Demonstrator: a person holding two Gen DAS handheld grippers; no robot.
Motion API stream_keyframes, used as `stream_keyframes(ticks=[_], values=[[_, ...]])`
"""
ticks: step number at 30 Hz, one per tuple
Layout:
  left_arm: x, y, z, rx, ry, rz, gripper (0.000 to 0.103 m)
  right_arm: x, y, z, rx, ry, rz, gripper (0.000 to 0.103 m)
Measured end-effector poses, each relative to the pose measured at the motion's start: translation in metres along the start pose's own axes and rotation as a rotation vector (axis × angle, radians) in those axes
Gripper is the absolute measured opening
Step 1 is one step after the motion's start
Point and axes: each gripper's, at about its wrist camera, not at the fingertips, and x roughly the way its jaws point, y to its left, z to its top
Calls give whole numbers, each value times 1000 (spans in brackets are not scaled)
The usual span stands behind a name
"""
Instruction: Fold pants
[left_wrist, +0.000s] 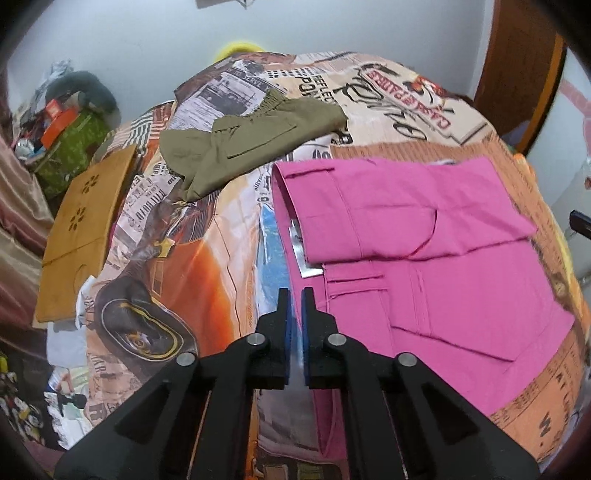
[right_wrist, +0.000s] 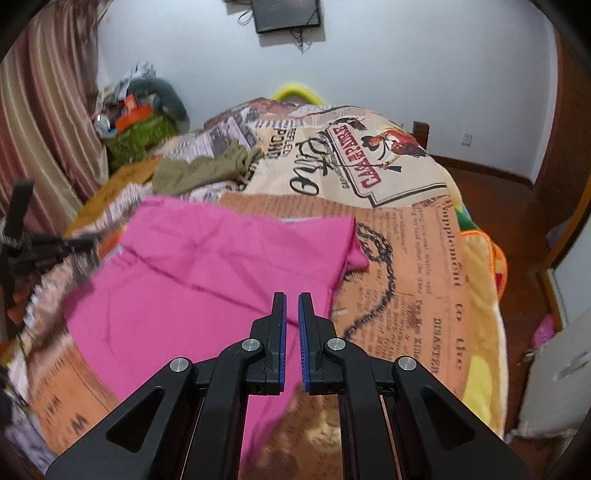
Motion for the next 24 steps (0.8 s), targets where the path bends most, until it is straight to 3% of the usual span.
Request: stream_keyframes(ticks=[3, 5, 6, 10, 16, 19, 24], values=[[7, -7, 3, 35, 12, 15, 18, 4, 5, -6, -46, 31, -15, 11], [11, -13, 8, 65, 12, 24, 29, 7, 6, -7, -54, 43, -12, 35], [12, -16, 11, 80, 10, 28, 32, 9, 7, -6, -57, 38, -8, 39], [17, -35, 24, 147, 2, -9, 49, 20, 15, 1, -65, 47, 24, 41], [32, -74, 31, 307, 18, 12, 59, 45, 36, 9, -121, 90, 77, 41], [48, -84, 29, 358, 60, 30, 60, 56, 46, 9, -151, 115, 101, 43], [57, -93, 32, 422, 53, 46, 64, 72, 57, 9, -185, 148, 144, 47]])
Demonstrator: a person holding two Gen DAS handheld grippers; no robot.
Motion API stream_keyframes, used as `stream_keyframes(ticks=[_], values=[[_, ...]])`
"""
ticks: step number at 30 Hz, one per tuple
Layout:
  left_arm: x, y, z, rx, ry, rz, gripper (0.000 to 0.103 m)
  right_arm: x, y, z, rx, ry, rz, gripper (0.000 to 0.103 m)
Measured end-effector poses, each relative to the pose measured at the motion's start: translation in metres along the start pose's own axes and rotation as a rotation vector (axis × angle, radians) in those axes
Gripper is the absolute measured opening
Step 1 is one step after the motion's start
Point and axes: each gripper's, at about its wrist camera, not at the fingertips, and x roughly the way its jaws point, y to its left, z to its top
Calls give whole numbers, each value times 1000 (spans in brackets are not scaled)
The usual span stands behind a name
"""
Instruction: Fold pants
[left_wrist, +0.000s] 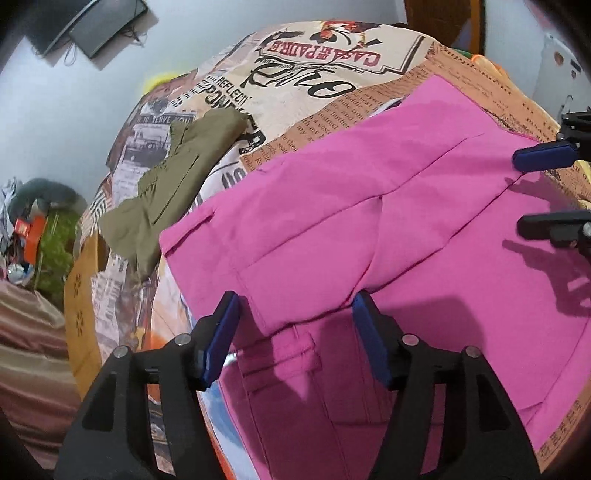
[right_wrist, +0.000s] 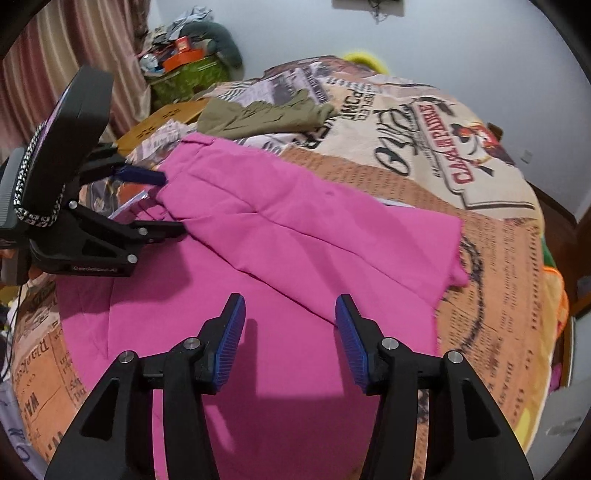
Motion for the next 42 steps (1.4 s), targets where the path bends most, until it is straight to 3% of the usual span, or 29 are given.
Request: stream_keyframes(ticks=[5, 11, 18, 19, 23, 25, 34, 36, 38, 42], values=[[4, -4, 9, 45, 0, -11, 65, 15, 4, 6, -37, 34, 6, 47], [4, 10, 19, -27, -2, -77, 65, 33, 10, 15, -112, 69, 5, 47], [-3, 21, 23, -84, -15, -115, 65, 44, 15, 22, -167, 49, -16, 47], [-4, 22, 24, -89, -16, -116, 65, 45, 15, 23, -167, 44, -22, 45], [-6, 20, 22, -87, -15, -131, 65, 44, 12, 29, -156, 5, -42, 20], [-7, 17, 20, -83, -10, -142, 65, 43, 11, 32, -149, -2, -44, 13], [3, 4, 17, -45, 20, -100, 64, 37, 11, 36, -117, -56, -49, 6], [6, 5, 19, -53, 19, -77, 61, 35, 11, 37, -107, -67, -48, 6], [7, 8, 20, -62, 17, -67, 44, 35, 10, 38, -102, -68, -44, 6], [-1, 10, 21, -52, -33, -59, 29, 32, 11, 40, -92, -76, -29, 6]])
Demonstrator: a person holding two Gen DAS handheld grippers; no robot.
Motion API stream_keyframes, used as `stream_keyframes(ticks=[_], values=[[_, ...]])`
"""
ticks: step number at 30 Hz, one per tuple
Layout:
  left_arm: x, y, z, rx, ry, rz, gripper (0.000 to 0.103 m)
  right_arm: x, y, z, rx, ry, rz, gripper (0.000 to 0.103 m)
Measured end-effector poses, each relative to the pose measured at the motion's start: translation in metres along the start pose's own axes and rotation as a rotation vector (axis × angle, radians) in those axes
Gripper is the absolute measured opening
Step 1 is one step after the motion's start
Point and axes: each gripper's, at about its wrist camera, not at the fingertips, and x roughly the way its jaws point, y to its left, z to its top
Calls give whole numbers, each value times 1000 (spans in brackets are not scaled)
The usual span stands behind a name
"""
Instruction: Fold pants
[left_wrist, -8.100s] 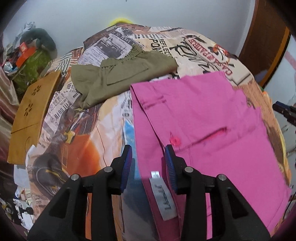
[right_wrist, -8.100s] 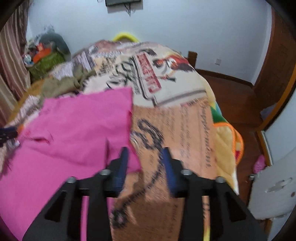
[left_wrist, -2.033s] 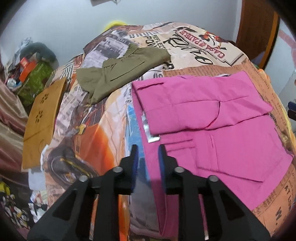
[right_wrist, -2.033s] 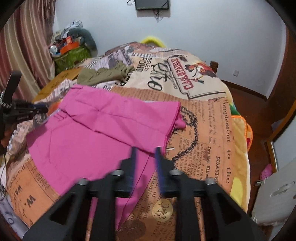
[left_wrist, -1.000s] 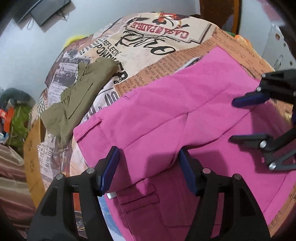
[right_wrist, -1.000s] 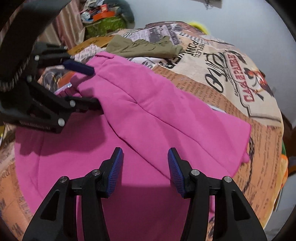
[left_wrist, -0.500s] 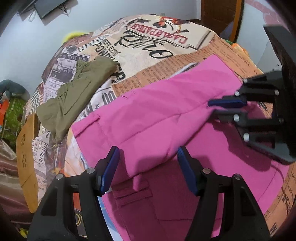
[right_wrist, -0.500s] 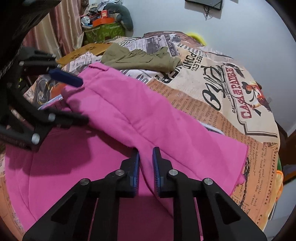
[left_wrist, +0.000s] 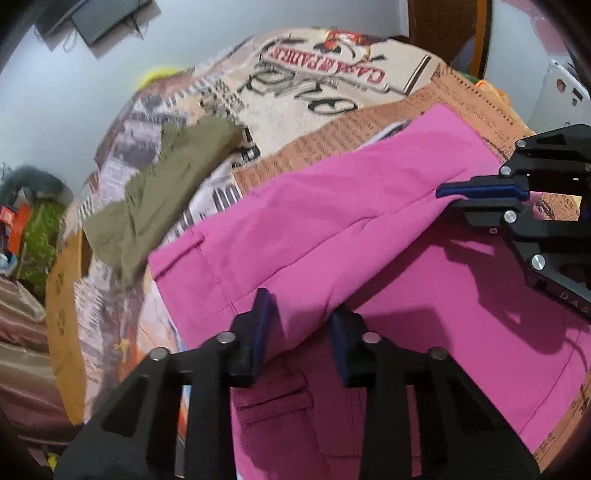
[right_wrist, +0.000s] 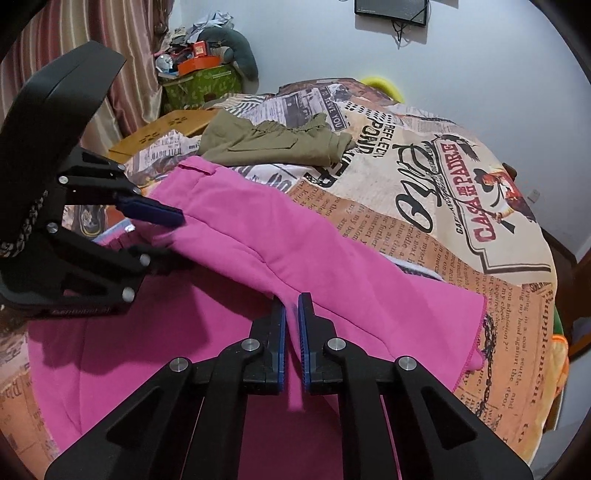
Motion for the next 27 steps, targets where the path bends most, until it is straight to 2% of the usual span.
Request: stream_keyframes(ticks=[2, 5, 15, 27], values=[[-8, -2, -1, 23, -33, 16, 21, -5, 2, 1, -1, -12, 7, 5], [-20, -3, -2, 29, -59, 19, 17, -13, 6, 2, -9, -24, 8, 5], [-56, -5, -16, 25, -100, -25, 16, -49, 21, -3, -17, -60, 12, 5], [-85, -33, -61, 47, -103, -86, 16, -82, 48, -31, -72, -49, 21, 5]])
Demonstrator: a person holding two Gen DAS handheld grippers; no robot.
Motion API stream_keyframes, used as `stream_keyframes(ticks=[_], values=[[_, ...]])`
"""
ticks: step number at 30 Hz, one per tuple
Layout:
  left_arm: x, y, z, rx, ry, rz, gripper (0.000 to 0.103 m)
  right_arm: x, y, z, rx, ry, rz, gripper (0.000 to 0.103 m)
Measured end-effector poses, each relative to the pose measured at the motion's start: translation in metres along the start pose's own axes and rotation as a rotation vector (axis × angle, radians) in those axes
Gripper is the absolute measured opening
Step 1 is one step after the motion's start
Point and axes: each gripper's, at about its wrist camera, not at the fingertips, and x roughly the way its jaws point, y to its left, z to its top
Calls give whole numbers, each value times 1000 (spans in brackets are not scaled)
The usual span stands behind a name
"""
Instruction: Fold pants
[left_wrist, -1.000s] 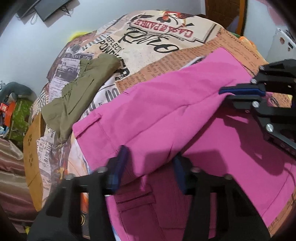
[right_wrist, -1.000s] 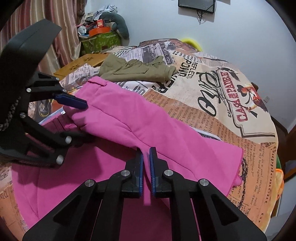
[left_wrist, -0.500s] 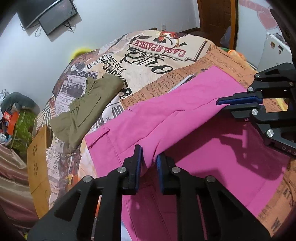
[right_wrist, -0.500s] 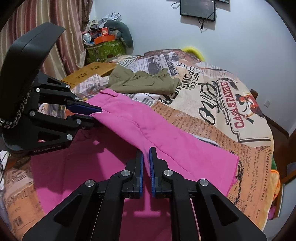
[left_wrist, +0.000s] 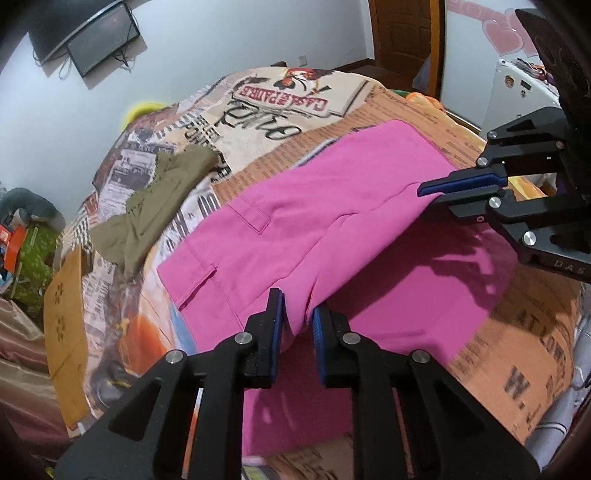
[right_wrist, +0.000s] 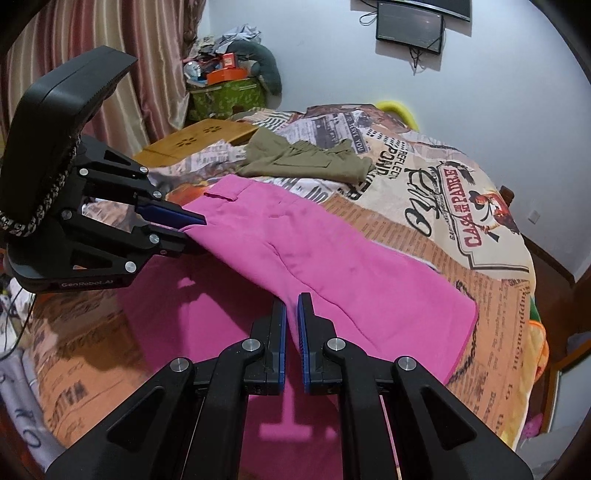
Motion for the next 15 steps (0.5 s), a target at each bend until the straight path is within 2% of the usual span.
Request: stream_keyframes(ticks=[15], values=[[-15, -22, -37, -15, 30, -63, 15, -13, 26, -31, -9, 44, 33, 5]])
